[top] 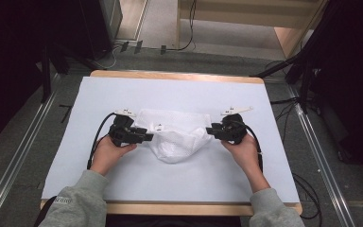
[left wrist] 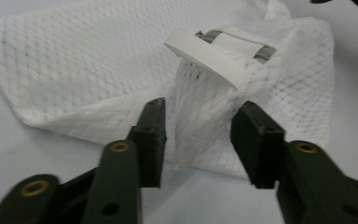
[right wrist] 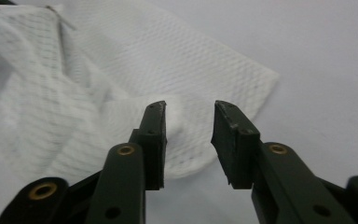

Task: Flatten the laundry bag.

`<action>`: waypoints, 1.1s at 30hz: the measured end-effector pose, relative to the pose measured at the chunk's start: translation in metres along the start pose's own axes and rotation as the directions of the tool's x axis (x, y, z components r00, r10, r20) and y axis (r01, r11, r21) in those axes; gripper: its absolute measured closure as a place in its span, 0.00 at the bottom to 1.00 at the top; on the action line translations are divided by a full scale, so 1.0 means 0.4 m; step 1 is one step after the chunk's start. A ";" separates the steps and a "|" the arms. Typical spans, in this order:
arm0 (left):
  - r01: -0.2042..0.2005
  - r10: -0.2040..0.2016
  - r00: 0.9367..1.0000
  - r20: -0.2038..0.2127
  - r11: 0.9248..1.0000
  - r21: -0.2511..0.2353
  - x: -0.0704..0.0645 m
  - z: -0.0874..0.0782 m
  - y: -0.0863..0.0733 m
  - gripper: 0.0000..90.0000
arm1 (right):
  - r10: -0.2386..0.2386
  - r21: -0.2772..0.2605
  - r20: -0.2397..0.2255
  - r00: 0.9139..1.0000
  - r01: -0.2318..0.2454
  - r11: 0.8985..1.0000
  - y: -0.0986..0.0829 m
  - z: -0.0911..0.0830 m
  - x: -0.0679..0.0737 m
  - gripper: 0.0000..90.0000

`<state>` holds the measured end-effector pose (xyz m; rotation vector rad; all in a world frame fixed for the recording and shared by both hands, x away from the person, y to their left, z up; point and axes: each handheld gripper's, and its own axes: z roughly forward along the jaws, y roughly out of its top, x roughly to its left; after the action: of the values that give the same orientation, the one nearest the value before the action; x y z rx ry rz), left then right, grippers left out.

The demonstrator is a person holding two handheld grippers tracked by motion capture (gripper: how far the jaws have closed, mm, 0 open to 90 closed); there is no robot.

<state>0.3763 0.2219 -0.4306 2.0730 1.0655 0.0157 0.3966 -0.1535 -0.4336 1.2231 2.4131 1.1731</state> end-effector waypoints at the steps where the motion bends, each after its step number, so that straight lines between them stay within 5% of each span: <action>1: -0.003 0.003 1.000 0.014 1.000 0.000 -0.002 -0.002 0.000 0.74 | 0.001 0.004 0.008 1.000 -0.001 1.000 0.000 0.005 -0.006 0.69; 4: -0.015 0.015 1.000 0.025 1.000 0.000 -0.009 -0.006 0.001 0.91 | 0.014 0.009 0.039 0.999 -0.014 1.000 0.000 0.020 -0.024 0.67; 7: -0.030 0.030 0.999 0.039 1.000 -0.006 -0.019 -0.019 0.000 0.98 | 0.037 0.008 0.047 0.998 -0.038 0.999 0.002 0.030 -0.038 0.67; 26: -0.064 0.067 0.995 0.080 0.997 -0.035 -0.105 -0.076 -0.054 0.99 | 0.083 0.082 0.081 0.993 -0.090 0.993 0.035 0.137 -0.091 0.64; 30: -0.063 0.066 0.994 0.085 0.997 -0.035 -0.115 -0.081 -0.065 0.99 | 0.094 0.091 0.077 0.993 -0.101 0.991 0.042 0.148 -0.092 0.75; 33: -0.063 0.066 0.994 0.081 0.997 -0.036 -0.122 -0.085 -0.071 0.99 | 0.073 0.106 0.091 0.993 -0.083 0.991 0.050 0.155 -0.088 0.93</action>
<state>0.3137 0.2193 -0.4101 2.0589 0.9420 -0.0195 0.4609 -0.1378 -0.4664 1.3828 2.4134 0.9967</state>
